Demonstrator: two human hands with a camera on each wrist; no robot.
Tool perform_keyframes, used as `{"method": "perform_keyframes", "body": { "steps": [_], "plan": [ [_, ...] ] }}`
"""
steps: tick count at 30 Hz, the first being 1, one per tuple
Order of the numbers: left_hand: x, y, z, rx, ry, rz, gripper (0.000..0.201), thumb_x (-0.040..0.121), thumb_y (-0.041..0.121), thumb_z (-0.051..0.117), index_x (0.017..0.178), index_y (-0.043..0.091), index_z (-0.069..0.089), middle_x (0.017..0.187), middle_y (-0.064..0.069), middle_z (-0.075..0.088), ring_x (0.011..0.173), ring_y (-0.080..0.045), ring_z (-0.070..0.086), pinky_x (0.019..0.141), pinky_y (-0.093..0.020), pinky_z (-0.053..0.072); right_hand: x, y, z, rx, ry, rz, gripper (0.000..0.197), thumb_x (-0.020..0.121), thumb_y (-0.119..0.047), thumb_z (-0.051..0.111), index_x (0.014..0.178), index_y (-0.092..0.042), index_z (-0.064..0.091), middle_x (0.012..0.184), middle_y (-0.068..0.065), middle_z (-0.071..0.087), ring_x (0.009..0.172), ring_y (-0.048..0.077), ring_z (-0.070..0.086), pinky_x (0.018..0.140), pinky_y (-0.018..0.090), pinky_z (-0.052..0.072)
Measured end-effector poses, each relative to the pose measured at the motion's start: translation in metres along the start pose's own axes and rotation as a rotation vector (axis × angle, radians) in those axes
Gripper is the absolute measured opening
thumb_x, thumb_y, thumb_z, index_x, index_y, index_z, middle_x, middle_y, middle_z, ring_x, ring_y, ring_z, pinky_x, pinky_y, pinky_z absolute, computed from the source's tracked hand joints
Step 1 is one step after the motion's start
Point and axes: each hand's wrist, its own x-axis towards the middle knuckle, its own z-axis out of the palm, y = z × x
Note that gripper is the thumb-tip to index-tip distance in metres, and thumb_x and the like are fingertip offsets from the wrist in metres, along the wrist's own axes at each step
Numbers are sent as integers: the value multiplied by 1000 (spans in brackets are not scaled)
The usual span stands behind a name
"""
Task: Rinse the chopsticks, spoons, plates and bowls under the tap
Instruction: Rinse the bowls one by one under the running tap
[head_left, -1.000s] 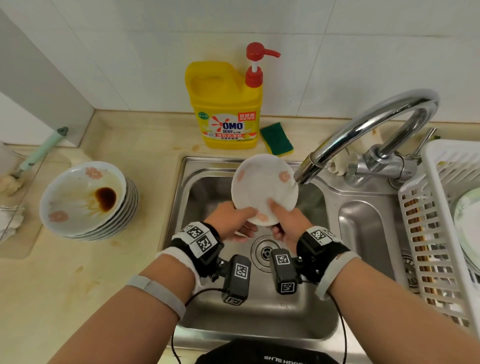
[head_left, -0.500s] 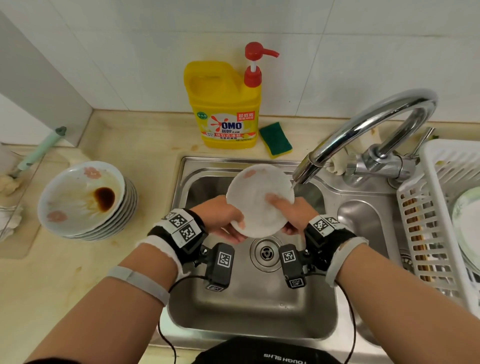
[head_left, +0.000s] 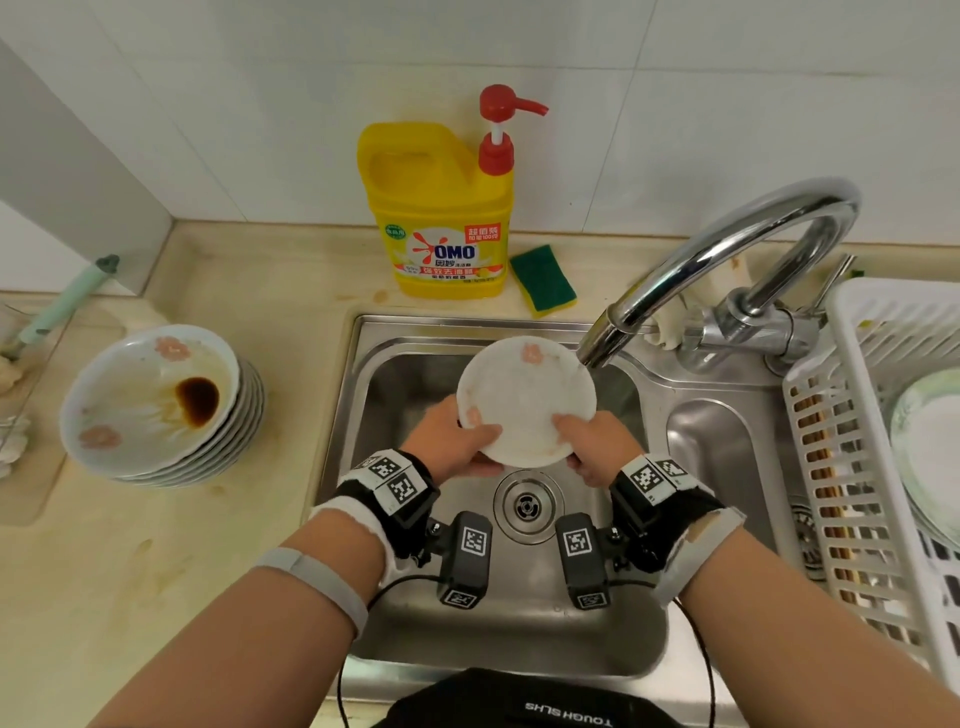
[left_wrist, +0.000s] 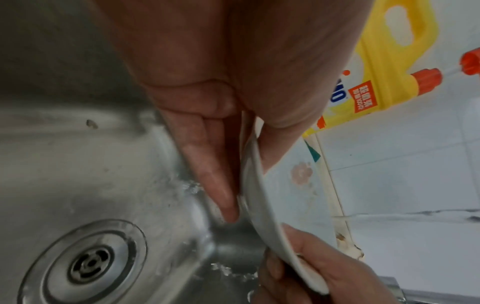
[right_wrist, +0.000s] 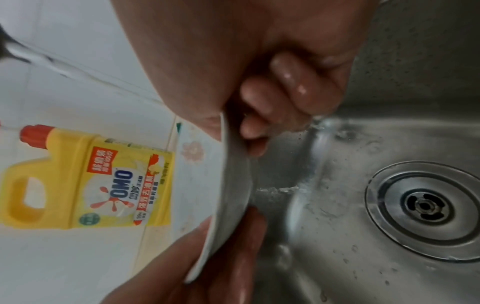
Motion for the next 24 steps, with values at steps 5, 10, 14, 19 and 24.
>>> {"method": "perform_keyframes", "body": {
  "steps": [5,10,14,19,24],
  "plan": [
    [-1,3,14,-233,-95,-51,51,98,-6,52,143,17,47,136,-11,61,116,-33,66,77,-40,64,-12,-4,-17,-2,14,20,42,98,-34,56,66,-7,59,49,2,51,41,14,44,45,24,33],
    [-3,3,19,-339,-141,-112,53,95,-10,47,140,16,48,135,-17,61,108,-41,70,77,-39,63,-23,-11,-32,-93,-45,77,58,102,-53,44,72,-7,64,48,0,53,37,12,42,39,19,31],
    [-9,7,12,-112,-91,-26,63,93,-10,45,144,27,40,137,-8,57,108,-37,69,82,-52,62,-24,-5,-29,121,15,63,28,105,-26,47,94,-5,62,64,9,65,47,19,60,47,26,43],
    [-22,21,-7,266,-25,216,65,86,-7,53,140,27,36,138,-4,47,121,-33,52,69,-55,63,-31,-6,-21,189,-61,-24,16,103,-9,48,103,-8,64,78,12,72,69,27,71,58,30,51],
    [-40,25,-30,674,199,390,61,89,1,53,146,22,45,134,-9,60,119,-28,57,82,-24,49,-43,-22,-4,166,-98,-140,8,102,-9,55,100,-10,62,90,15,71,76,24,72,62,28,55]
  ]
}}
